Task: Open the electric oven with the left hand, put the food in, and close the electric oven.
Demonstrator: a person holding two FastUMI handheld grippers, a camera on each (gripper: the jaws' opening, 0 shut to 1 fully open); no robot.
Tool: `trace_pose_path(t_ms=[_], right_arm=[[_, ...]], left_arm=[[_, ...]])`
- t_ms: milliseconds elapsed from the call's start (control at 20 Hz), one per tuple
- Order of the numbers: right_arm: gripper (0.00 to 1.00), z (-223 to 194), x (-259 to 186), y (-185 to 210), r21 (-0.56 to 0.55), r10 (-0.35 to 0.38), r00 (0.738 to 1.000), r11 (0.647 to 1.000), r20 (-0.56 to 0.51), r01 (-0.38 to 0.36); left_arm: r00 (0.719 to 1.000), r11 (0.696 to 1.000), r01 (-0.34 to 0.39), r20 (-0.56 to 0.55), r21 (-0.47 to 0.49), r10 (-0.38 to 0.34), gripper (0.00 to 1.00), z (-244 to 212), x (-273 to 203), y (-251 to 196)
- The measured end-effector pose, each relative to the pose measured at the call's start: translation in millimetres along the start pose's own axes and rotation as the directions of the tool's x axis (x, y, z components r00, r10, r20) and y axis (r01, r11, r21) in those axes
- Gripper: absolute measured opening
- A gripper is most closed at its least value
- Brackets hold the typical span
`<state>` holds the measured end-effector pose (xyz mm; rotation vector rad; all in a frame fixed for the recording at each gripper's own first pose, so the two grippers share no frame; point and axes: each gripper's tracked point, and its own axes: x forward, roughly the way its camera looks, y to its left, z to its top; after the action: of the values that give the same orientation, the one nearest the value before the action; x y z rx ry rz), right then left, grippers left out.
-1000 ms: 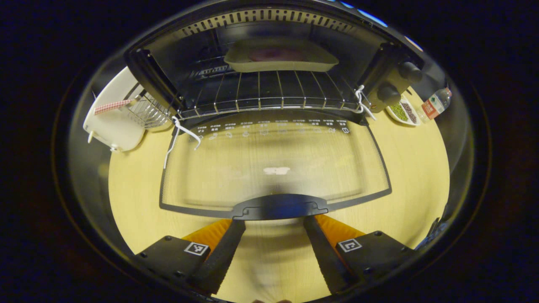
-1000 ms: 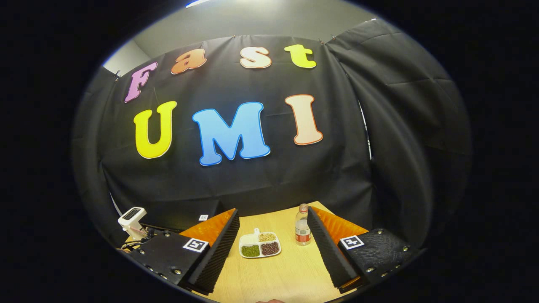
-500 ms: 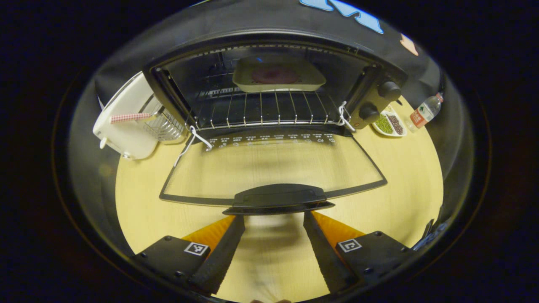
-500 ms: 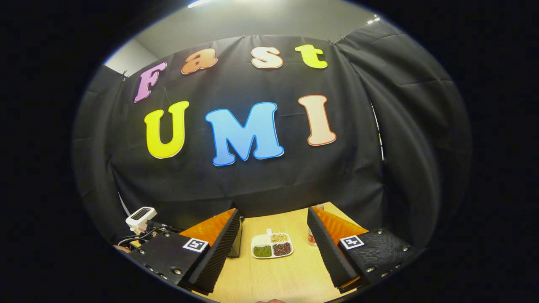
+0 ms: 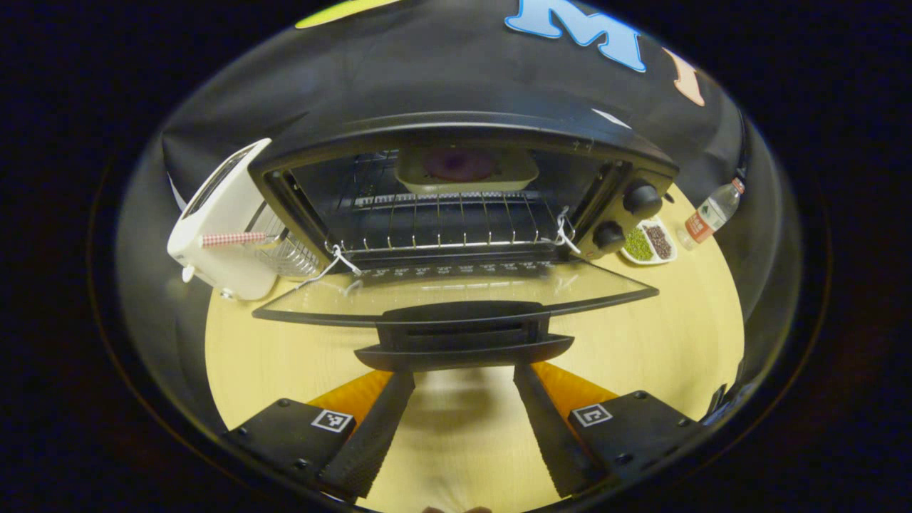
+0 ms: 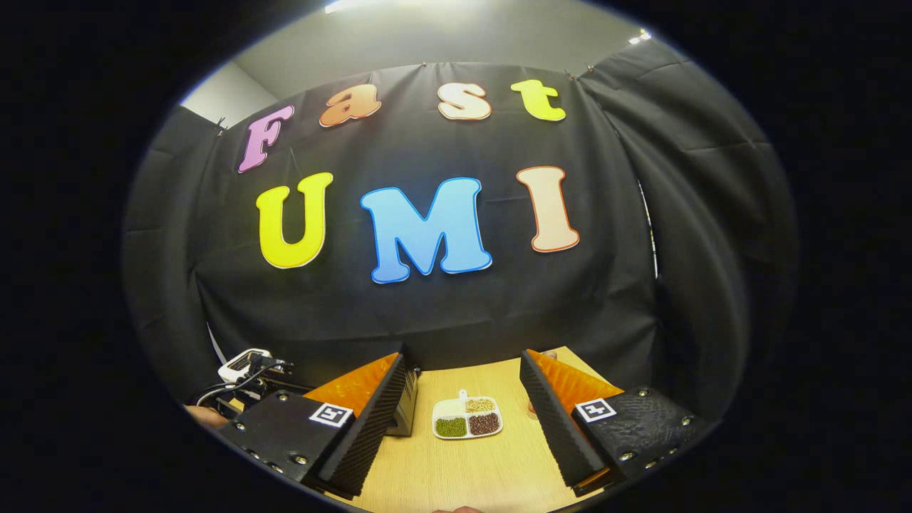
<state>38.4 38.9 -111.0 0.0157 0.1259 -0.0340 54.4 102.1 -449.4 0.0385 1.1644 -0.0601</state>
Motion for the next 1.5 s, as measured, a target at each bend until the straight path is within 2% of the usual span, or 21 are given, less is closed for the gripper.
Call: trace_pose_path(t_ms=[200,350,400,450,500,650,750,850,1000,1050,1150,1200,1250,1350,1400,1500], right_arm=[[0.98,-1,-2,-3,-0.007,-0.002,1.0,1.0,-0.003,0.002],[0.98,-3,-1,-4,-0.005,0.001,1.0,1.0,-0.007,-0.001],[0.98,-3,0,-3,-0.001,0.004,1.0,1.0,-0.01,-0.004],[0.98,-3,0,-1,0.004,0.01,1.0,1.0,-0.012,-0.01],[0.98,-4,-1,0,0.007,0.016,1.0,1.0,-0.01,-0.016],[0.98,-2,-6,10,-0.002,0.034,0.999,0.999,0.002,-0.034],[0.98,4,-4,21,-0.005,0.047,0.999,0.999,0.011,-0.047],[0.98,13,-7,31,-0.005,0.068,0.997,0.998,0.027,-0.068],[0.98,41,-12,50,-0.005,0.102,0.992,0.995,0.07,-0.102],[0.98,52,-15,58,-0.003,0.114,0.99,0.993,0.086,-0.114],[0.98,73,-22,71,0.002,0.128,0.985,0.992,0.117,-0.129],[0.98,82,-24,75,0.007,0.136,0.981,0.99,0.135,-0.138],[0.98,90,-28,80,0.009,0.142,0.978,0.989,0.151,-0.145],[0.98,104,-35,88,0.004,0.143,0.972,0.989,0.185,-0.146],[0.98,109,-38,91,-0.004,0.143,0.97,0.989,0.199,-0.145],[0.98,112,-42,95,-0.016,0.139,0.967,0.99,0.212,-0.139]], left_arm=[[0.999,1.0,-0.013,0.041,-0.009,0.013,0.96,16,-6,1],[0.991,0.999,-0.033,0.128,-0.008,0.034,0.96,34,-23,3],[0.987,0.999,-0.037,0.155,-0.008,0.038,1.0,40,-31,3],[0.983,0.999,-0.04,0.178,-0.007,0.04,0.96,48,-34,3],[0.978,0.999,-0.042,0.203,-0.007,0.043,0.96,52,-42,2],[0.957,0.997,-0.073,0.283,0.0,0.07,0.93,65,-68,-1],[0.925,0.998,-0.057,0.376,-0.026,0.063,1.0,78,-103,-11],[0.854,0.998,-0.017,0.519,-0.063,0.048,1.0,99,-157,-22],[0.708,0.997,-0.008,0.703,-0.081,0.063,1.0,117,-245,-34],[0.647,0.997,-0.009,0.759,-0.081,0.068,0.95,121,-278,-38],[0.517,0.995,-0.028,0.851,-0.091,0.093,0.97,137,-339,-36],[0.467,0.995,-0.023,0.879,-0.096,0.096,0.98,141,-365,-36],[0.438,0.996,-0.009,0.895,-0.092,0.086,0.99,141,-384,-41],[0.398,0.997,-0.008,0.914,-0.075,0.072,1.0,142,-405,-43],[0.385,0.998,-0.023,0.92,-0.064,0.068,1.0,143,-412,-40],[0.384,0.998,-0.046,0.921,-0.046,0.061,1.0,142,-412,-37]])
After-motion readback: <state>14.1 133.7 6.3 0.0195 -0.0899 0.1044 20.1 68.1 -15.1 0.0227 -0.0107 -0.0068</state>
